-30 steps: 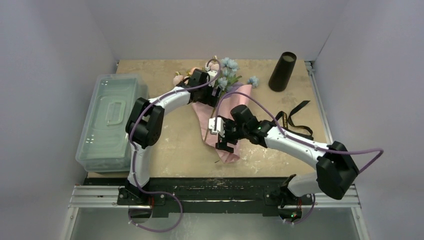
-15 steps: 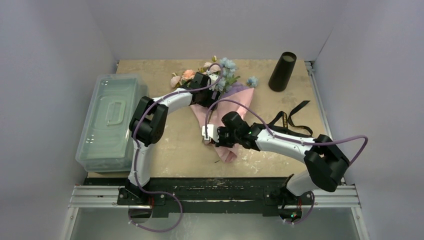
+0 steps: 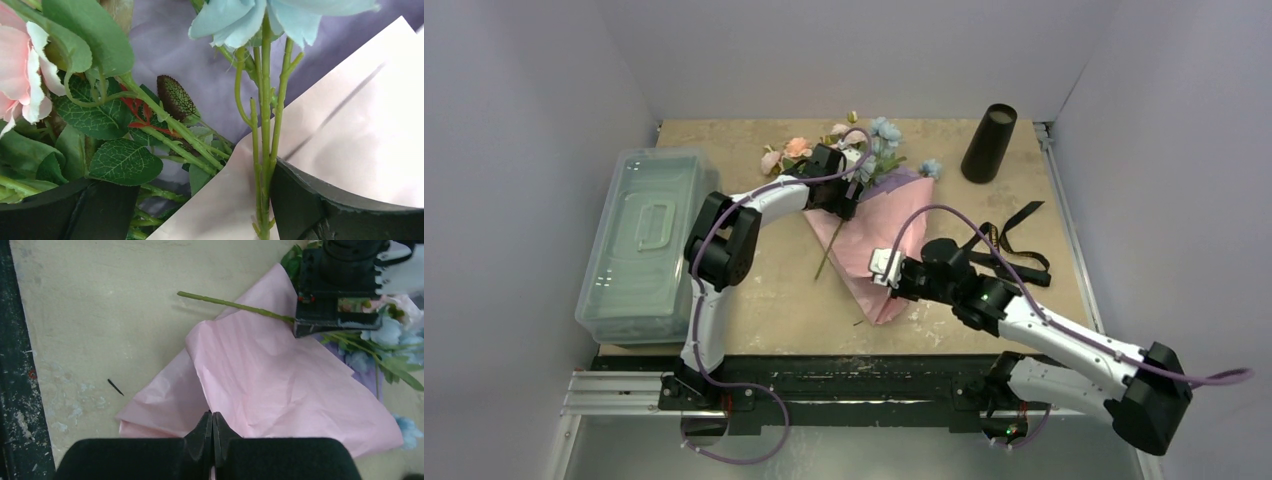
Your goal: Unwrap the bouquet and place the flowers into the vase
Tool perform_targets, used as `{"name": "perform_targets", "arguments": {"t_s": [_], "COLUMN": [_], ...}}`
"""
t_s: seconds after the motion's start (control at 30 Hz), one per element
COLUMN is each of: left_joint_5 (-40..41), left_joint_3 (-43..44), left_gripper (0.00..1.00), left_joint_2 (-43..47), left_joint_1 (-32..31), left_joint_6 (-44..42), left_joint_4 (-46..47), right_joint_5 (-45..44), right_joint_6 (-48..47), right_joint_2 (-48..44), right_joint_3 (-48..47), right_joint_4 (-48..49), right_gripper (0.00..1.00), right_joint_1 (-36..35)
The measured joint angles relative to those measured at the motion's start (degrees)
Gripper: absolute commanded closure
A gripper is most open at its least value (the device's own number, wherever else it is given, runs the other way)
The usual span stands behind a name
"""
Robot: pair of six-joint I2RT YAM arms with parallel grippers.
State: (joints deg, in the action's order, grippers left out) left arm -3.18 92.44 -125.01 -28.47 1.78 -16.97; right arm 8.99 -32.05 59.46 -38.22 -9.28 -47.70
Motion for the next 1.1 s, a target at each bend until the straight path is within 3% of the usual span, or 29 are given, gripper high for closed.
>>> {"name": "perform_targets", "arguments": {"t_s": [0.27,0.3,0.43,0.53,0.67,0.83,1.1], "left_joint_5": [0.6,0.6,0.7,0.7,0.7,0.7,0.7], "left_joint_3": [1.4,1.7,3.1,3.7,4.0,4.0,4.0], "left_gripper": [0.12,0.12,0.12,0.12,0.12,0.12,0.12], "left_joint_2": [-1.5,-1.7,-2.6,-3.0,-3.2,-3.2,-3.2], "left_joint_1": [0.5,0.6,0.8,1.0,1.1,1.1,1.1], "left_joint_6": [-0.5,-0.5,-0.5,-0.5,-0.5,-0.5,-0.6], "left_joint_4": [-0.1,-0.1,-0.3,-0.3,-0.4,-0.4,-0.4], "right_joint_5": [-11.6,-12.8,-19.3,-22.4,-23.0,-21.0,-12.3], "right_joint_6": [9.5,10.7,17.0,20.7,23.8,24.0,20.6], "right_joint_2": [-17.5,-18.5,-18.5,-15.1,-12.1,-8.8,5.2], "right_joint_3": [6.9,6.9,6.0,3.3,-1.6,-8.1,-24.3], "right_joint_4": [-0.8,-0.8,-1.7,-3.8,-6.8,-6.1,-5.8], "right_gripper": [1.00,0.96,0.31,0.07,0.02,0.02,0.06], "right_joint_1": [4.6,5.8,11.4,15.8,19.0,19.0,20.3]}}
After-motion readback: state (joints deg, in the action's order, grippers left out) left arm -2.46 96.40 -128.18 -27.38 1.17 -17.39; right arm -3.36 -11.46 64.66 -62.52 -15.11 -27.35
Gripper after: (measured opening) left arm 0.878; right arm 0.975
